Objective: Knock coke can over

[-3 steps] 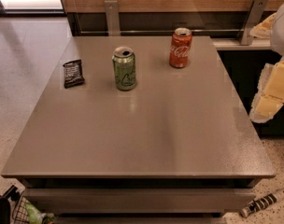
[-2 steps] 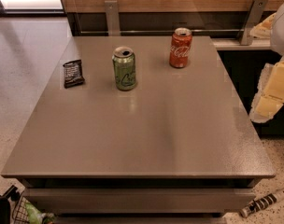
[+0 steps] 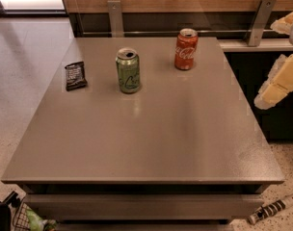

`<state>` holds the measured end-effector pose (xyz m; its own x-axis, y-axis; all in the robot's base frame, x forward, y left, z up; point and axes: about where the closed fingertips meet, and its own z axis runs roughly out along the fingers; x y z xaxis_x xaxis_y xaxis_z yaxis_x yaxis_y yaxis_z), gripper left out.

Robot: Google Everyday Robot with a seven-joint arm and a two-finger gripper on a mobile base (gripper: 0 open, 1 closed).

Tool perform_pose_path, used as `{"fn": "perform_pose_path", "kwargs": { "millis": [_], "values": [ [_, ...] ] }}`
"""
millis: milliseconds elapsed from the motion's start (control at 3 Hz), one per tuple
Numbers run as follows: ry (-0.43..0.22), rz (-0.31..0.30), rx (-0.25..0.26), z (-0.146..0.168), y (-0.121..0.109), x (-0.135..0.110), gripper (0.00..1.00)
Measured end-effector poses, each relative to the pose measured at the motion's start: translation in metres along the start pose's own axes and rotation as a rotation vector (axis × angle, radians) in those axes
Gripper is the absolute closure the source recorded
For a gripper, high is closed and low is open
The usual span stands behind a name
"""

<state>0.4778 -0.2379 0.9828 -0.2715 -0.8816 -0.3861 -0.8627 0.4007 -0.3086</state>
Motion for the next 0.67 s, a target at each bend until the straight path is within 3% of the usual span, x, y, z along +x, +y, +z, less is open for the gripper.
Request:
{"fn": "perform_pose_path", "kwargs": {
  "millis": [333, 667],
  "values": [
    [-0.200, 0.111, 0.044, 0.032, -0.044, -0.003, 0.00],
    [-0.511, 0.206, 0.091, 0.075, -0.106, -0.037, 0.00]
  ]
}}
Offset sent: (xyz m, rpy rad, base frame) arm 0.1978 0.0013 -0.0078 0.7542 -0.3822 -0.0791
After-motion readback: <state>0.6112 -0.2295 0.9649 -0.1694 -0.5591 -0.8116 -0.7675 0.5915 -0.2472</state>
